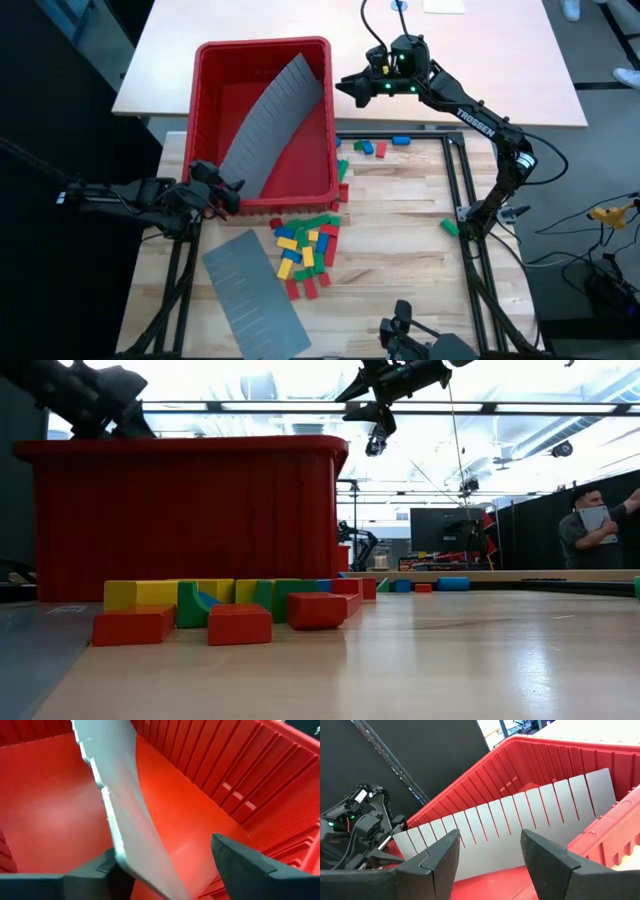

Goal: Sort blocks

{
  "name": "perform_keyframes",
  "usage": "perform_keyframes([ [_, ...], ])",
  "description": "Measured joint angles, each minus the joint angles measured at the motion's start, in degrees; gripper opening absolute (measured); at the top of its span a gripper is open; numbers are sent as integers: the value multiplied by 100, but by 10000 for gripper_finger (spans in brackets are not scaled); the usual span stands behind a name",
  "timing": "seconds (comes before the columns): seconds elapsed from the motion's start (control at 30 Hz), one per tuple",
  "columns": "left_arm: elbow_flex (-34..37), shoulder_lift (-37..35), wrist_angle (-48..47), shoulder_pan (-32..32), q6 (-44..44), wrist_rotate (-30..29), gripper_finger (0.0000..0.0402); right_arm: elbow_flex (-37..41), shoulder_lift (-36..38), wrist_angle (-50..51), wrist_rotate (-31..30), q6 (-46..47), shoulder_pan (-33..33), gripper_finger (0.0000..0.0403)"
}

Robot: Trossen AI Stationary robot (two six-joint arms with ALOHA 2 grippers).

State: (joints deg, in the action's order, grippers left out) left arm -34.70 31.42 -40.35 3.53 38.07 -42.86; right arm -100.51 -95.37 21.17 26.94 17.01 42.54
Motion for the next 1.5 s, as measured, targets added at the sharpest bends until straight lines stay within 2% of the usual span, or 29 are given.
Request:
perform_keyframes([
  [0.1,0,0,126,0,-235,-15,157,0,0,0,0,-11,4,195],
  [0.27,-19,-2,94,-4,-509,-50,24,0,0,2,0,-36,13,195],
  [0.3,-56,-2,26,-4,-546,-50,14,0,0,2,-2,-37,13,195],
  [0.4,-284,35,-424,-14,-616,-110,4,0,0,2,0,-48,13,195],
  [0.63,-1134,144,-2353,-57,-741,-339,0,0,0,2,-9,-76,19,195],
  [0.77,-1526,129,-3068,-63,-678,-442,0,0,0,2,-16,-92,26,195],
  [0.9,-1672,12,-3284,-70,-533,-441,0,0,0,2,-56,-116,37,195],
  [1.03,-1607,-133,-3358,-66,-198,-169,0,0,0,2,-155,-120,37,195],
  [1.4,-891,-235,-3472,-64,285,723,0,1,0,0,-166,-109,37,195],
  [1.5,-822,-303,-3416,-64,491,780,0,2,0,2,-166,-107,37,195],
])
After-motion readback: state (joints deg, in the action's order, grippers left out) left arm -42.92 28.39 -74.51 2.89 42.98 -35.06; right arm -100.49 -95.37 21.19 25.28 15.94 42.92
